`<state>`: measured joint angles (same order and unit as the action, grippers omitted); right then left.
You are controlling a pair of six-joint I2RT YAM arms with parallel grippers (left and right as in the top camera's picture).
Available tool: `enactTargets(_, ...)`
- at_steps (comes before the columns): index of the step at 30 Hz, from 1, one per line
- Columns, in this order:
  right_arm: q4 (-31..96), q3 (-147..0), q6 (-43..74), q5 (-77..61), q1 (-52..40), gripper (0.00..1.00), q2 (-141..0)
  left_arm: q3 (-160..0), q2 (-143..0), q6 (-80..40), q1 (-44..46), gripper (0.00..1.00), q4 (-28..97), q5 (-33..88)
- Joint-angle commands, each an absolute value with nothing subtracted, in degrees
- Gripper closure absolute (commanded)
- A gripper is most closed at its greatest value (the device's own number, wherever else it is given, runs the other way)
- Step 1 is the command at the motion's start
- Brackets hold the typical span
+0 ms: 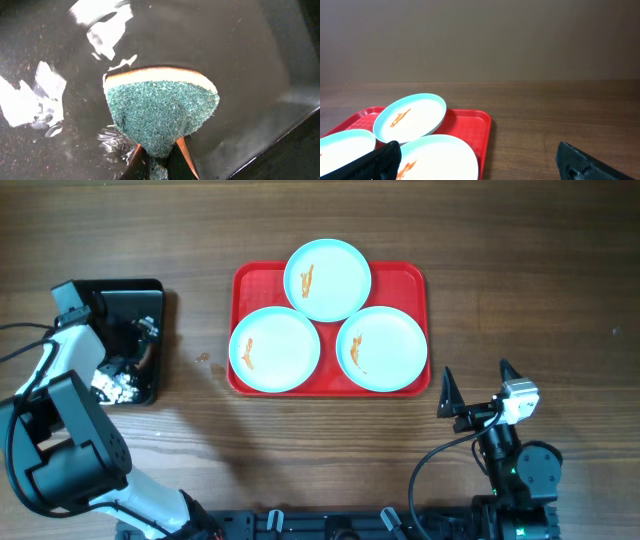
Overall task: Clean dirty plates on tray and stack at the side
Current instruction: 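Lift the wet sponge with the left gripper toward the red tray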
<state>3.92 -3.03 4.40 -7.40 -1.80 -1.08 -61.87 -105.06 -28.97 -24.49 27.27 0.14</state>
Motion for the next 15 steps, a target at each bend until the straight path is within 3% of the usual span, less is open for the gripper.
enactTargets(1, 3.66, -2.11, 3.57, -6.37, -1.52, 0.00, -0.27, -61.84, -102.89, -28.71, -24.51, 0.96, 27.97, 5.93)
enactTargets(15, 3.66, -2.11, 3.55, -6.37, -1.52, 0.00, -0.27, -61.84, -90.48, -28.93, -24.51, 0.96, 33.32, 14.94)
